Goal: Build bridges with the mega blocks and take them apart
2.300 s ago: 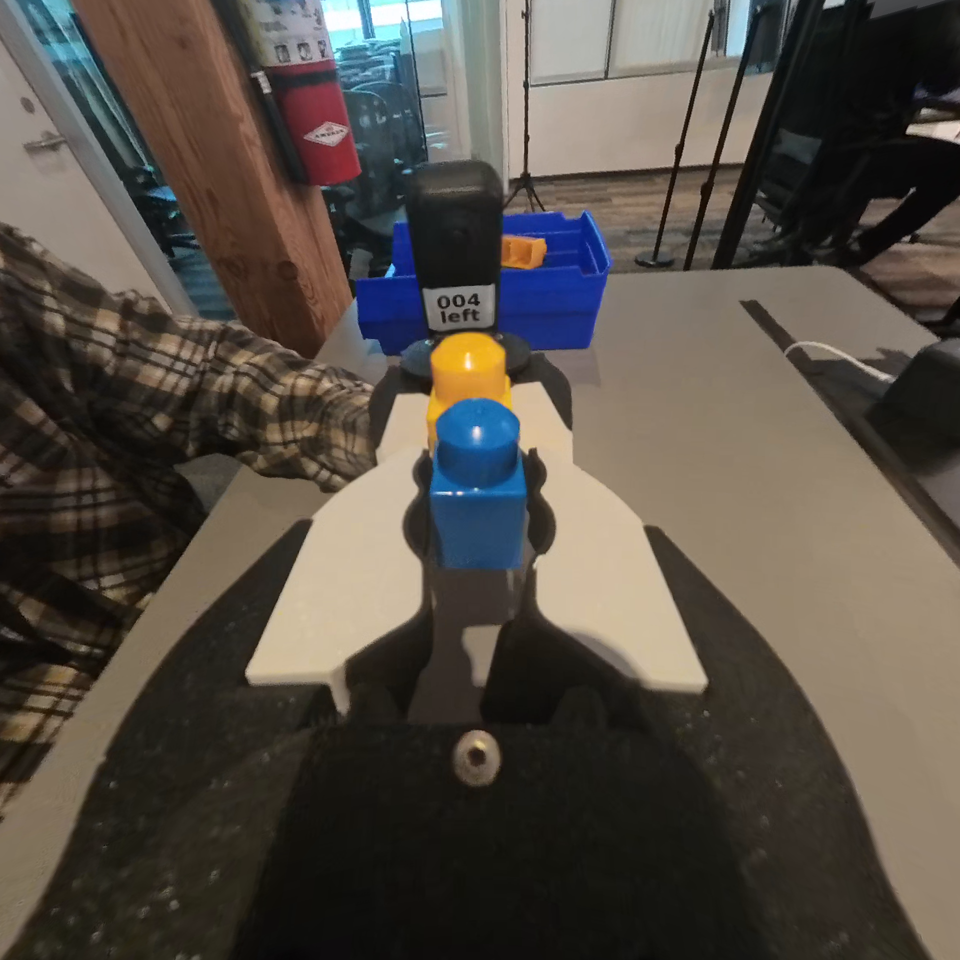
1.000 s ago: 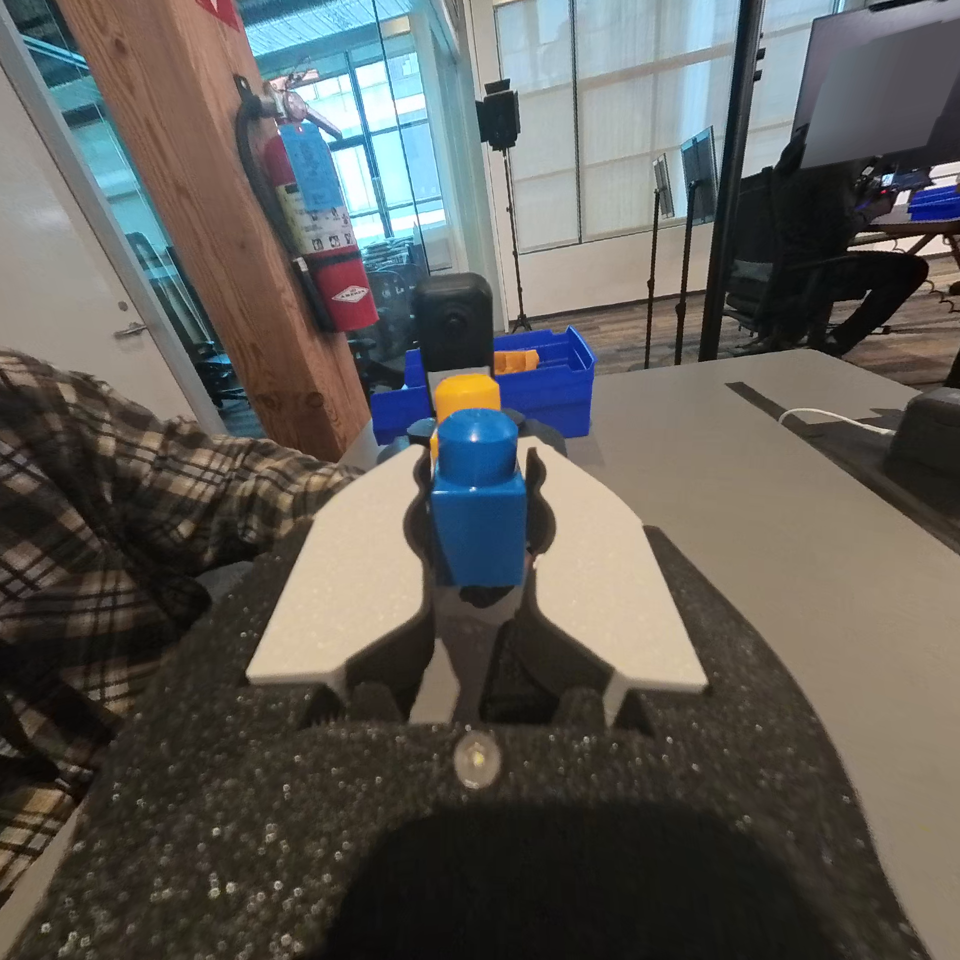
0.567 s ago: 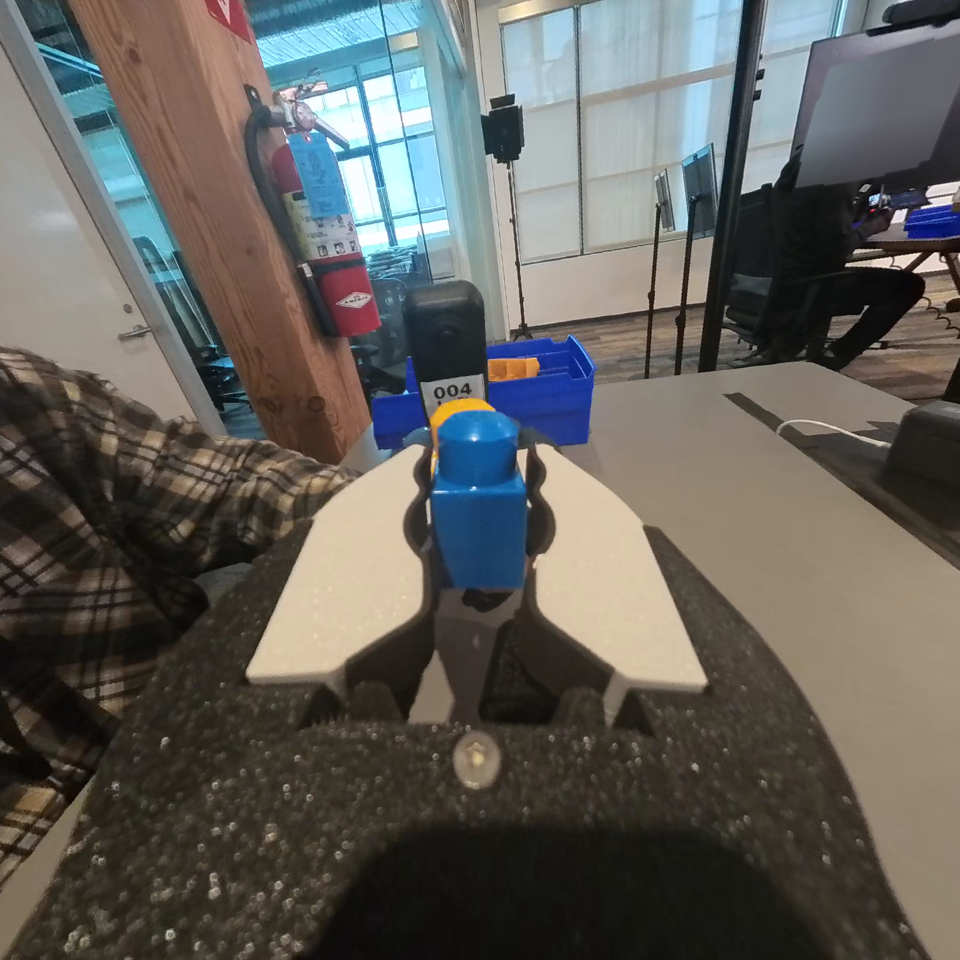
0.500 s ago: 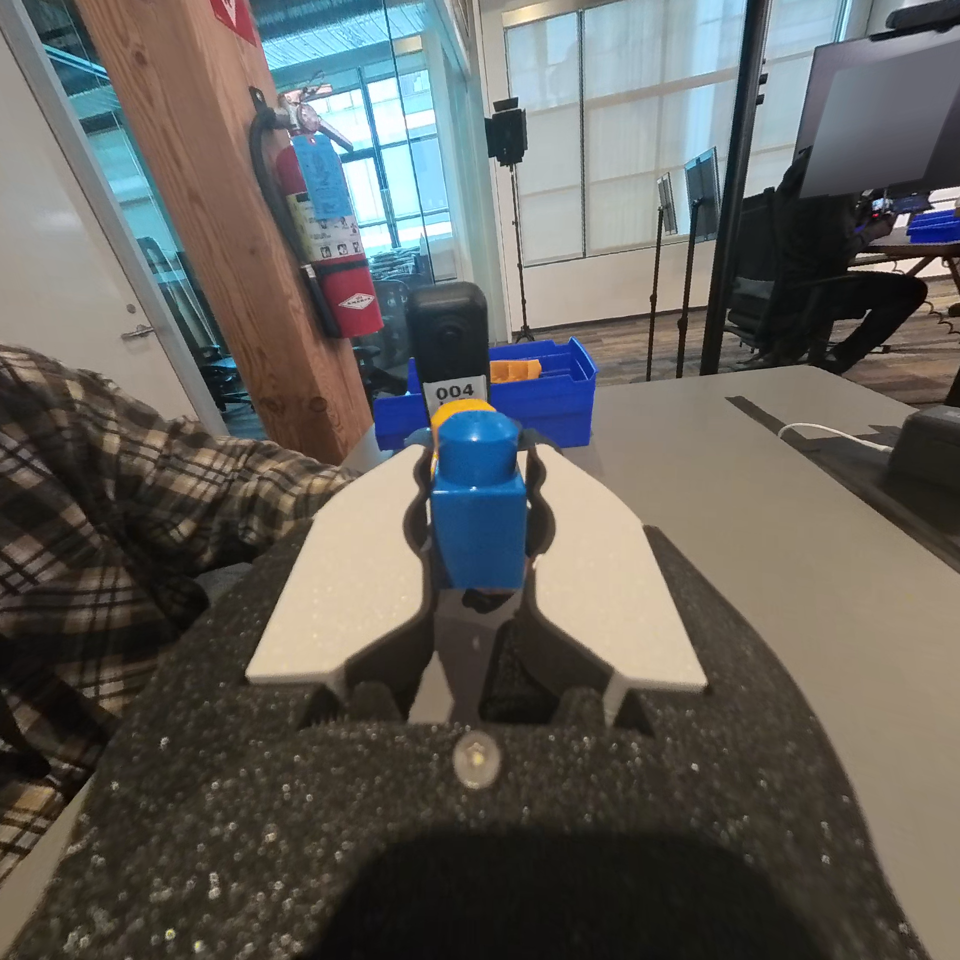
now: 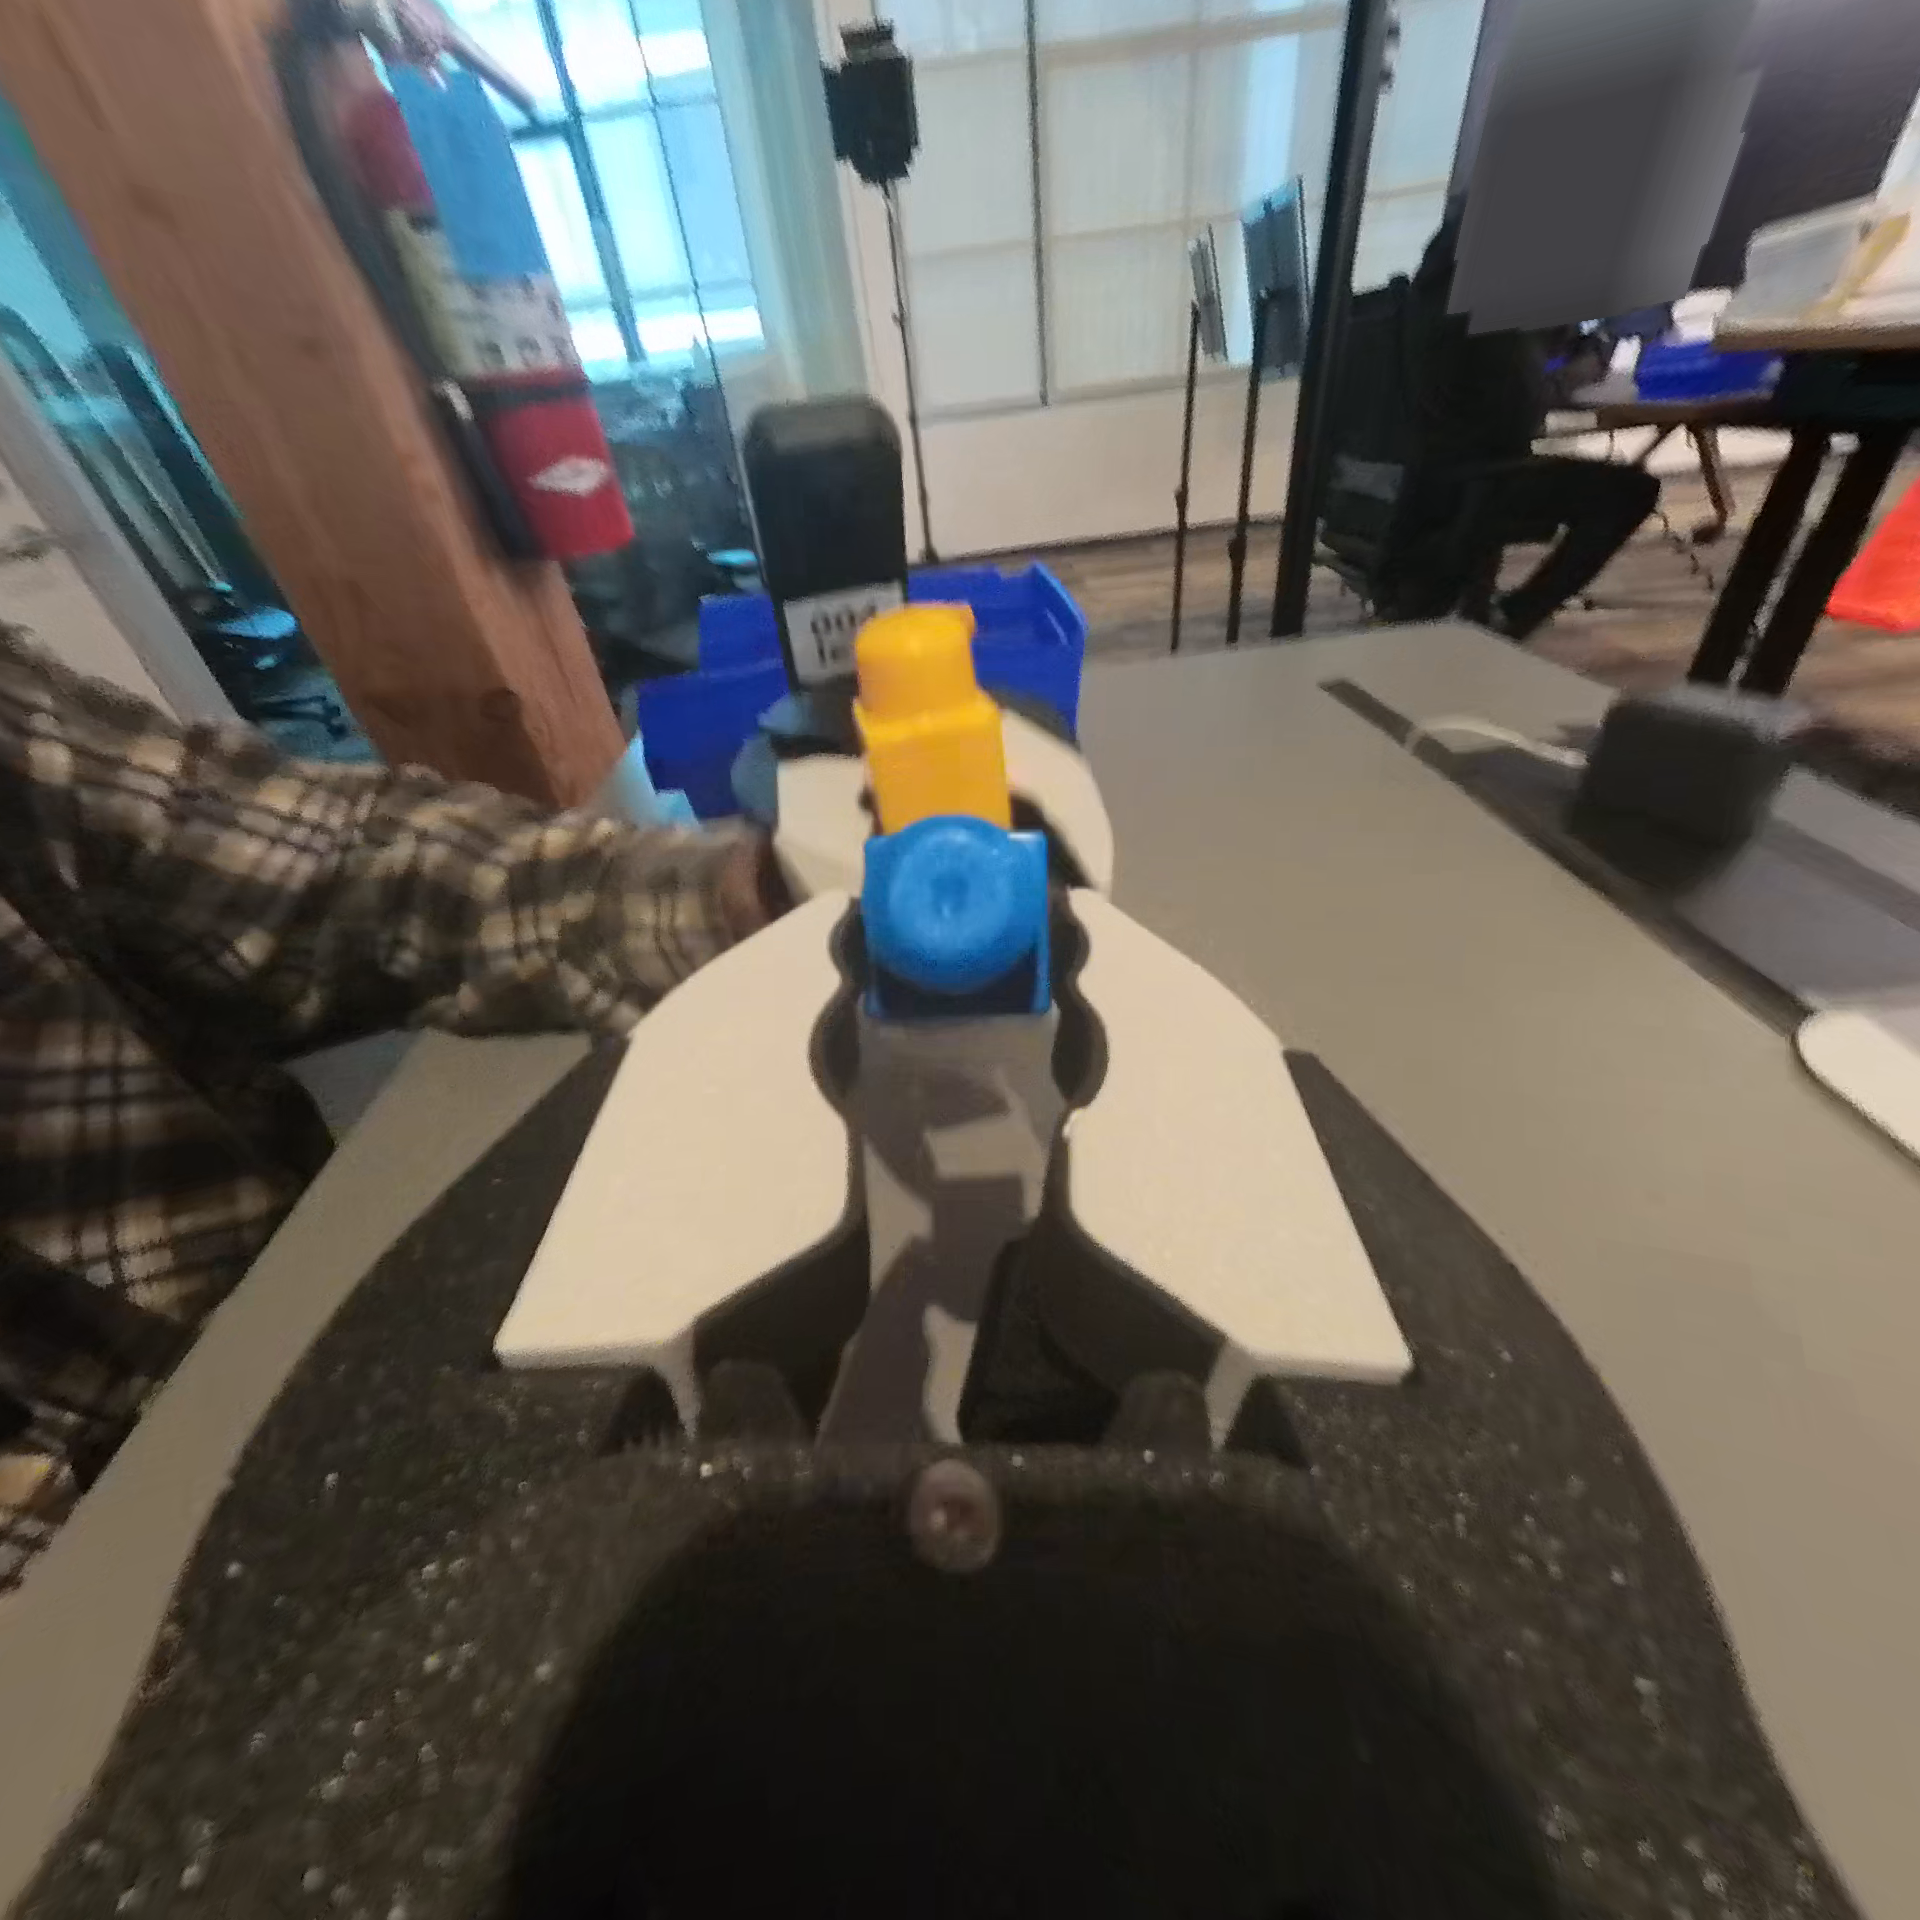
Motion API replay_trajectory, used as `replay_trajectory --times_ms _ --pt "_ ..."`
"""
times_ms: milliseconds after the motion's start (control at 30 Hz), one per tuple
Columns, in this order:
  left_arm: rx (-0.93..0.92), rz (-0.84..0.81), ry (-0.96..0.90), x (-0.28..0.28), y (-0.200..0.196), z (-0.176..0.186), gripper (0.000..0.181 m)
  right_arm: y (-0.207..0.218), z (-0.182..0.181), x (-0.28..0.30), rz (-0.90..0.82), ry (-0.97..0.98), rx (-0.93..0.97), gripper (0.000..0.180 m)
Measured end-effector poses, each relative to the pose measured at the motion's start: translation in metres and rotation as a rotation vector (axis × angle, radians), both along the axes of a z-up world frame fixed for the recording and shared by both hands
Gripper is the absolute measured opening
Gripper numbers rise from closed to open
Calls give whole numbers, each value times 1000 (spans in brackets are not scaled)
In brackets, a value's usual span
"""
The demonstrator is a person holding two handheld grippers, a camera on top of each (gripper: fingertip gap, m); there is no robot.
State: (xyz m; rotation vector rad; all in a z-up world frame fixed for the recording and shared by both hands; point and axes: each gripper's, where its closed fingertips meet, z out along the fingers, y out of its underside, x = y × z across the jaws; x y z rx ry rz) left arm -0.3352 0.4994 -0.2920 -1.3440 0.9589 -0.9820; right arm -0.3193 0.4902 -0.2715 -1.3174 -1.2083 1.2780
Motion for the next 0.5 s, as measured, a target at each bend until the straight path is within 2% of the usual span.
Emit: replay_trajectory --times_ms 200,300,433,500 --pt "-20 49 -36 -23 15 1 43 -11 -70 7 12 -224 -19 33" --pt "-11 55 -37 -27 16 2 43 -17 -88 -1 48 -297 7 34" --pt "-11 61 -10 -25 17 -3 42 -28 -124 -4 97 -490 99 34" --pt "-13 56 1 -23 17 -6 43 -31 -130 -4 115 -526 115 34"
